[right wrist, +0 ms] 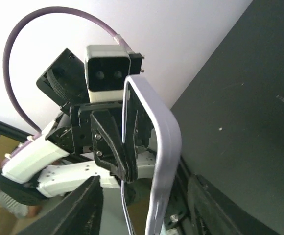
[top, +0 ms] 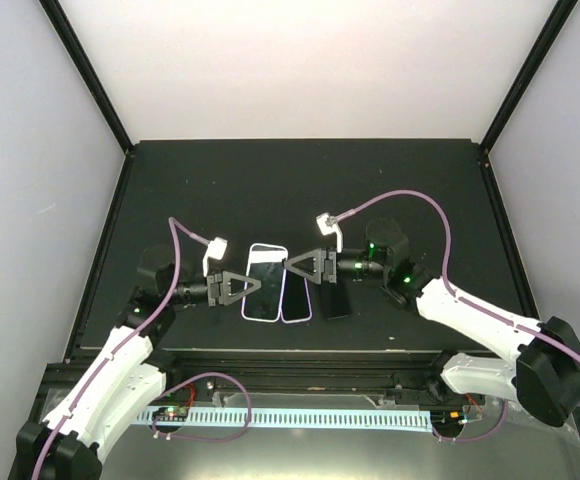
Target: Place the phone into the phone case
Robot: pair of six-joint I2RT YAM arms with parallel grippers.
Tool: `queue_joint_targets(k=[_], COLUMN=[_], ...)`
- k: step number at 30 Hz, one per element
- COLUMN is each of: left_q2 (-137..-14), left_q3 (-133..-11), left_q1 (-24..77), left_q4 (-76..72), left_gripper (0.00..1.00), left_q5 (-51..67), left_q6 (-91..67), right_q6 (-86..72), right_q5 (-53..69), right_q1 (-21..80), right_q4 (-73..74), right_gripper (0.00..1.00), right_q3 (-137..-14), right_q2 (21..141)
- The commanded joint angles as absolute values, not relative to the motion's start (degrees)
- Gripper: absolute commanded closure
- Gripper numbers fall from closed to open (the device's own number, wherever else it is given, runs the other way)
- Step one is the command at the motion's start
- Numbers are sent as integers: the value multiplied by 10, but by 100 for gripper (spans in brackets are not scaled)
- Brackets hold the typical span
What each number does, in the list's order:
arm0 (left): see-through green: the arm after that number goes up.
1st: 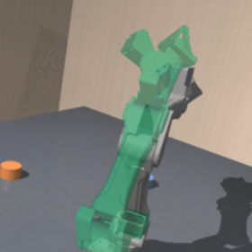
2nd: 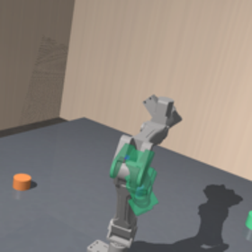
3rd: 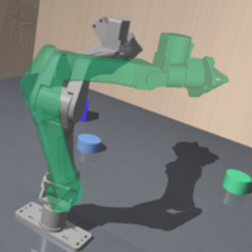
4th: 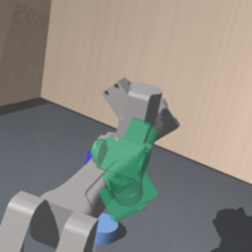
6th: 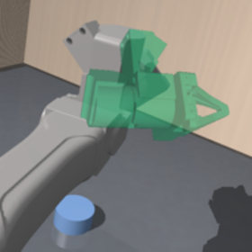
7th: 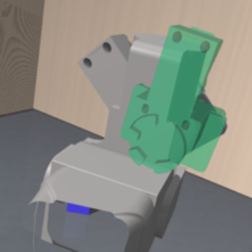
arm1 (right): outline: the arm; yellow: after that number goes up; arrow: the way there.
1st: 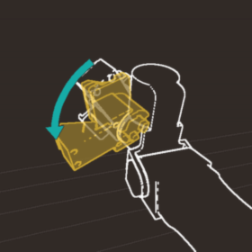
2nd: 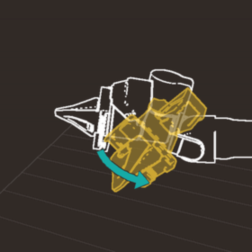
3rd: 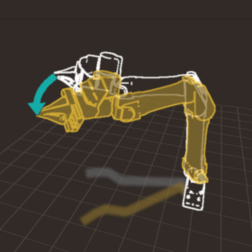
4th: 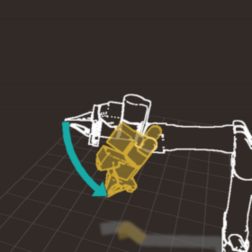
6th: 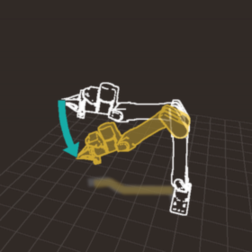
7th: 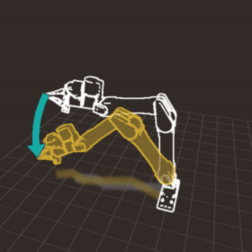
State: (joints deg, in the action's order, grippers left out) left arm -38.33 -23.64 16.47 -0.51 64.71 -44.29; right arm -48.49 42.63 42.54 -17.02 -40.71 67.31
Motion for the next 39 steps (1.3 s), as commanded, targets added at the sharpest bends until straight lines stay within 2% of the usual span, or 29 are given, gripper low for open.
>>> queue_joint_targets(k=[1, 5, 10, 12, 17, 19, 21, 29, 35, 36, 37, 38, 39], left_q2=[-363, -374, -379, -381, -386, -386, -385, -382, -376, -373, -371, -368, -365], left_q3=[-242, -243, -239, -237, -243, -248, -254, -288, -319, -327, -332, -337, -341], left_q1=[160, 162, 162, 163, 163, 163, 164, 163, 163, 163, 163, 163, 163], left_q4=[-100, -121, -124, -123, -90, -74, -57, 65, 178, 200, 215, 230, 242], left_gripper=[98, 98, 98, 99, 98, 98, 97, 70, 33, 25, 10, 2, 1], left_q5=[618, 615, 605, 600, 588, 583, 579, 526, 430, 415, 406, 400, 392], left_q6=[-516, -528, -524, -521, -497, -487, -480, -405, -361, -353, -343, -338, -334], right_q6=[-564, -604, -633, -637, -641, -632, -616, -559, -457, -454, -452, -451, -448], right_q5=[443, 461, 467, 467, 458, 455, 451, 451, 403, 405, 409, 412, 414], right_q1=[433, 449, 462, 466, 467, 467, 467, 466, 450, 442, 429, 418, 409], right_q4=[-276, -331, -384, -390, -398, -387, -367, -293, -113, -105, -103, -102, -101], right_gripper=[49, 47, 56, 62, 90, 97, 99, 99, 99, 99, 99, 99, 99], right_q3=[-368, -361, -363, -366, -360, -361, -362, -374, -415, -415, -412, -411, -412], right_q2=[677, 709, 730, 737, 738, 737, 735, 717, 703, 702, 701, 703, 708])
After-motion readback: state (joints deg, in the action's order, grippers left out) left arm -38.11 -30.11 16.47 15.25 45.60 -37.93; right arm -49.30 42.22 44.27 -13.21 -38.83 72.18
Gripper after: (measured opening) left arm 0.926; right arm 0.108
